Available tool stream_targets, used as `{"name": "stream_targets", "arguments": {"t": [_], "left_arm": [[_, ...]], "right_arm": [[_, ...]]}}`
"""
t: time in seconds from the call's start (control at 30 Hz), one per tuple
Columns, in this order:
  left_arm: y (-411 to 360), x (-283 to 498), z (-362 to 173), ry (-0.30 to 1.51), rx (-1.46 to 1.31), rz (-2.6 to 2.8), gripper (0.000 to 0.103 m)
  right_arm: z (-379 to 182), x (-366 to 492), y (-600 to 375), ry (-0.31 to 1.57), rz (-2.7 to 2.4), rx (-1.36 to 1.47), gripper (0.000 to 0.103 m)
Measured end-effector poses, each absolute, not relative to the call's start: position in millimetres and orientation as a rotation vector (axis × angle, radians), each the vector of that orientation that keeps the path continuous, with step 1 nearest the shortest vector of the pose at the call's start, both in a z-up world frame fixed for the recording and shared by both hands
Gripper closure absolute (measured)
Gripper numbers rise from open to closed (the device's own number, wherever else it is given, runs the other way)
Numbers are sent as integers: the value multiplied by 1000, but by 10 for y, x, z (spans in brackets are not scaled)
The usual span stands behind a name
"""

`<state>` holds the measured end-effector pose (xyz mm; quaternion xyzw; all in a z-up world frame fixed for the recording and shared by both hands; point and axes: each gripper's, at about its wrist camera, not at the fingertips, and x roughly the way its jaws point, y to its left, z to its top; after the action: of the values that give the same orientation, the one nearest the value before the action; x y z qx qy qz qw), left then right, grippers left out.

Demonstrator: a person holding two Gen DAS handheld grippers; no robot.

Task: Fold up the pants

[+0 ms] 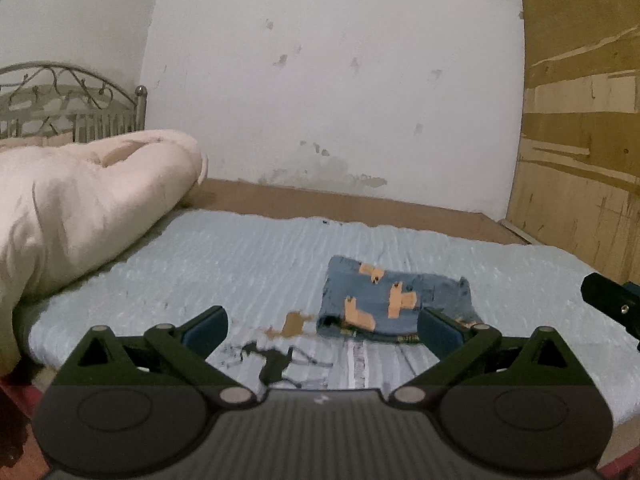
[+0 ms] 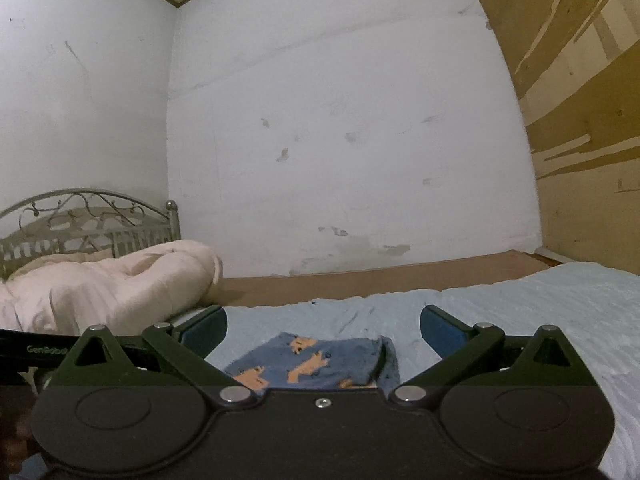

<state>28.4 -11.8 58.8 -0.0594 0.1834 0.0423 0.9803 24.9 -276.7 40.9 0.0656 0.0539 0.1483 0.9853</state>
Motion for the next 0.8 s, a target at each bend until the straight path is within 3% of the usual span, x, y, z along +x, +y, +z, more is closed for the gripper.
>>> {"name": "stream_targets", "arguments": {"t": [0.8], "left_arm": [[-192, 113, 41, 392, -67, 115, 0]], "right_arm": [[-273, 53, -2714, 179, 214, 49, 1]]}}
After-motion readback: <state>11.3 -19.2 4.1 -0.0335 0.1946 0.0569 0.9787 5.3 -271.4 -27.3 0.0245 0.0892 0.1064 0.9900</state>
